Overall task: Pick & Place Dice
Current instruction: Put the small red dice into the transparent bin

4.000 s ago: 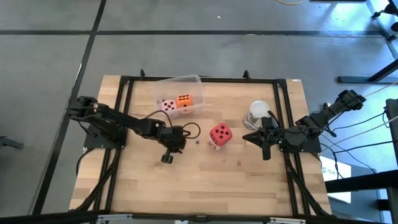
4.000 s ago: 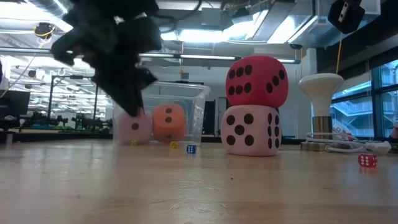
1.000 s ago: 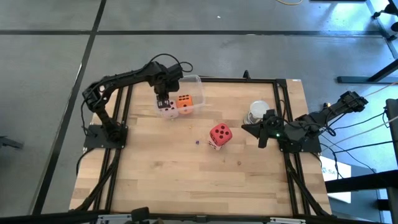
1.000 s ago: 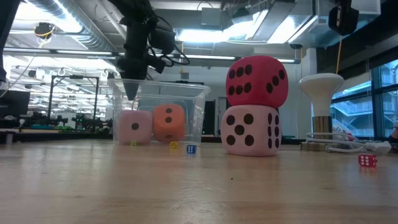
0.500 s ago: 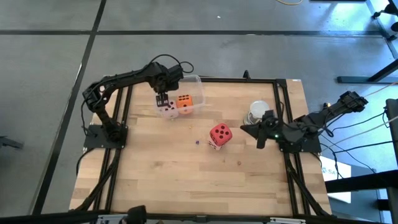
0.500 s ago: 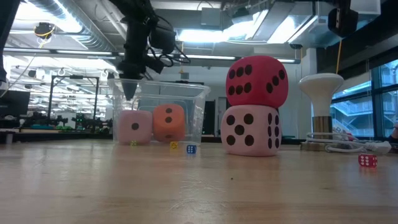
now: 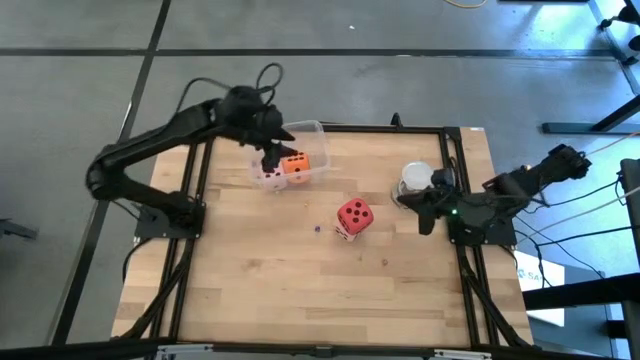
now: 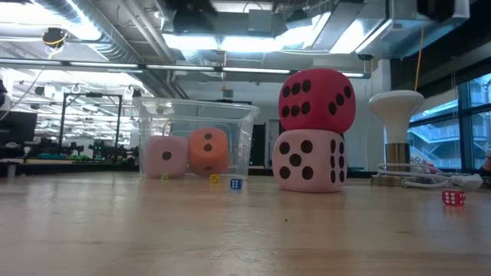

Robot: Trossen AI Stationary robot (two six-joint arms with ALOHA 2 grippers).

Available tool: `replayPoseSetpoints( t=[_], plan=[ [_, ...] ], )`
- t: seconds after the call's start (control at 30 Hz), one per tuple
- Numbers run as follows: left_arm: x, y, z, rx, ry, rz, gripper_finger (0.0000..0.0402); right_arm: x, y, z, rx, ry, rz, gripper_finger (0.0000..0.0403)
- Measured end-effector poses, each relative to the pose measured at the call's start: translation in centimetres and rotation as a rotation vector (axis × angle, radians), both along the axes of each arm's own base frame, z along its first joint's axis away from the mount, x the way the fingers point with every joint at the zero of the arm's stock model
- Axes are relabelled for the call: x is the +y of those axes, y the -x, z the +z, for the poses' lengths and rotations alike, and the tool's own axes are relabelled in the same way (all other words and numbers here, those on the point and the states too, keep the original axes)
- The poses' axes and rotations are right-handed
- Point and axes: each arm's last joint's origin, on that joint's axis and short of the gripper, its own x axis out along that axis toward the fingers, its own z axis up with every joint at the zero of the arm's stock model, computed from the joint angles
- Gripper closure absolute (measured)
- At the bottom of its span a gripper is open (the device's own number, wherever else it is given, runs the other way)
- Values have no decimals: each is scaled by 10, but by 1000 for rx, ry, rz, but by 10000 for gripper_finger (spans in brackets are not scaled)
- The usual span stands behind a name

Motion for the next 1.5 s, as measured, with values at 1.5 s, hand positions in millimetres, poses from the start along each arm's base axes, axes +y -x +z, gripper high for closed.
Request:
replayPoseSetpoints(
  t=[1.5],
  plan=[
    [-36,21,11,-114,-63,19,200,182,-59,-156,642,42,-411,385]
  ],
)
